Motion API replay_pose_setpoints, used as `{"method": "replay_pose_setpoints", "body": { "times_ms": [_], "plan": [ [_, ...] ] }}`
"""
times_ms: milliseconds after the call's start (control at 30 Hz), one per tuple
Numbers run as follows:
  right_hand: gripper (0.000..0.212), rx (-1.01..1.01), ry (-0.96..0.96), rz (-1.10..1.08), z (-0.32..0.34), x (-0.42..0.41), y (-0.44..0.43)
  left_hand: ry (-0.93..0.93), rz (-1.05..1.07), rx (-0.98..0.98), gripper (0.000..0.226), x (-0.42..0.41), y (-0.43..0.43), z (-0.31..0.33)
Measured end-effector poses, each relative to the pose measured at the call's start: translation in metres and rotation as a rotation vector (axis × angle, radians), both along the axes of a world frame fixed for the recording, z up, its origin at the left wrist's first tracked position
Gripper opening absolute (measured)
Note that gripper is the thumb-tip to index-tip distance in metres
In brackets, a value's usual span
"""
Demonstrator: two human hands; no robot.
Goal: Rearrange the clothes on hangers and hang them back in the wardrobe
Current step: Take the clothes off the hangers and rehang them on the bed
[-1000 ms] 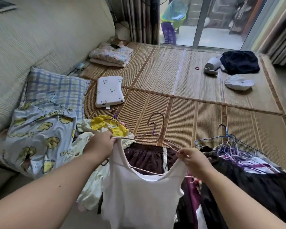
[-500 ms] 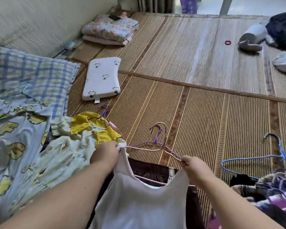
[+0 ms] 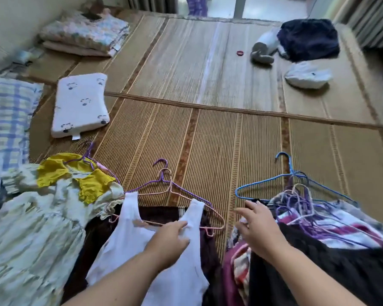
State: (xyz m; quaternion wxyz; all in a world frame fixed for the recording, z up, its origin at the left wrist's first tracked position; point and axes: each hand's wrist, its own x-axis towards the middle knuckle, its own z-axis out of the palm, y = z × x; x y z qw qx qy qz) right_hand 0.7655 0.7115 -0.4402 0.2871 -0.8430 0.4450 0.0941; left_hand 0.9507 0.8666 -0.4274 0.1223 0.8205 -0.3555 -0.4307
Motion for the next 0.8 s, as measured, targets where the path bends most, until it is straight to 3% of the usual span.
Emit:
{"method": "replay_pose_setpoints", "body": {
  "times_ms": [167,267,467,667,800],
  "plan": [
    [0.038,-0.146,0.039,-0.243,0.049,-0.127,0.003,0.093,-0.277,-0.074,0.047,-0.100,-0.019,0.035],
    [0.044,-0.146,0.123,-0.382,0.055,-0.196,0.005,0.072,-0.435,-0.086,0.057,-0.153,-0.031,0.032],
    [0.061,-0.091,0.248,-0.542,0.031,-0.264,-0.012,-0.032,-0.494,-0.134,0.076,-0.209,-0.057,-0.004],
    [0.129,0.010,0.452,-0.575,0.013,-0.289,-0.076,-0.133,-0.466,-0.162,0.087,-0.221,-0.116,-0.043],
    [0.145,0.055,0.517,-0.478,0.000,-0.295,-0.102,-0.167,-0.461,-0.114,0.090,-0.222,-0.137,-0.060]
  ]
}}
